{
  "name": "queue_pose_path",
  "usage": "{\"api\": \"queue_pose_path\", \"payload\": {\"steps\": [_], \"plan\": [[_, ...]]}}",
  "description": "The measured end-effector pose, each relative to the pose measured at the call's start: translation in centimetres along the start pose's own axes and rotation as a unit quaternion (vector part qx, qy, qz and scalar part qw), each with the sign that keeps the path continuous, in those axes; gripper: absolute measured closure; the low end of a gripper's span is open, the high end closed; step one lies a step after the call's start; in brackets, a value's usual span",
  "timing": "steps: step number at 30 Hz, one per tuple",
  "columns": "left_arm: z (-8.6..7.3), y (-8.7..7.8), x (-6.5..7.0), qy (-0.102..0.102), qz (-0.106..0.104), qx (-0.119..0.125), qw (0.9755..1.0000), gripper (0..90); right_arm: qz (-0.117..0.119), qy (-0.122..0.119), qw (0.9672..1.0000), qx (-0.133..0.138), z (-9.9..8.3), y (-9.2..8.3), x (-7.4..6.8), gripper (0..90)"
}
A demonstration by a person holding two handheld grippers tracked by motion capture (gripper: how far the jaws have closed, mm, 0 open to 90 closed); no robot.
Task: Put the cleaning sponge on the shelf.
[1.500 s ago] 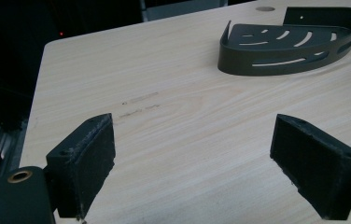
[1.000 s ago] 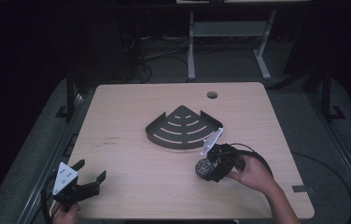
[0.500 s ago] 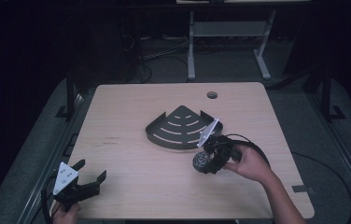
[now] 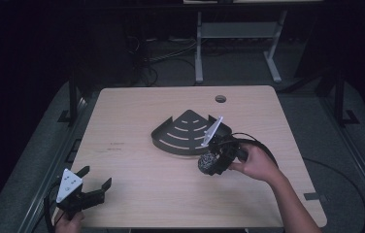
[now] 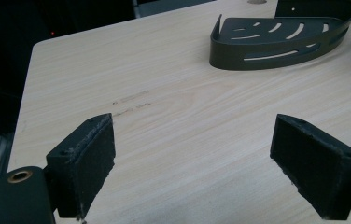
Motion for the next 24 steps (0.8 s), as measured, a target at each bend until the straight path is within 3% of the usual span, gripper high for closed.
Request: {"api": "queue_pose_path", "payload": {"steps": [24], "plan": [[0.1, 0.4, 0.5, 0.008, -0.005, -0.008, 0.9999, 13.3, 0.008, -0.006, 0.9999, -0.011, 2.8, -0.6, 1.9, 32.2]]}}
Point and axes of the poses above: each handheld gripper's, and its own axes: y roughly forward along the jaws, z roughly out of its top, x roughly to its right, the point moved 7 cm from there along y, roughly forward along the jaws, and after that the axes turned 10 degrees about -x, right-handed, at the moved point
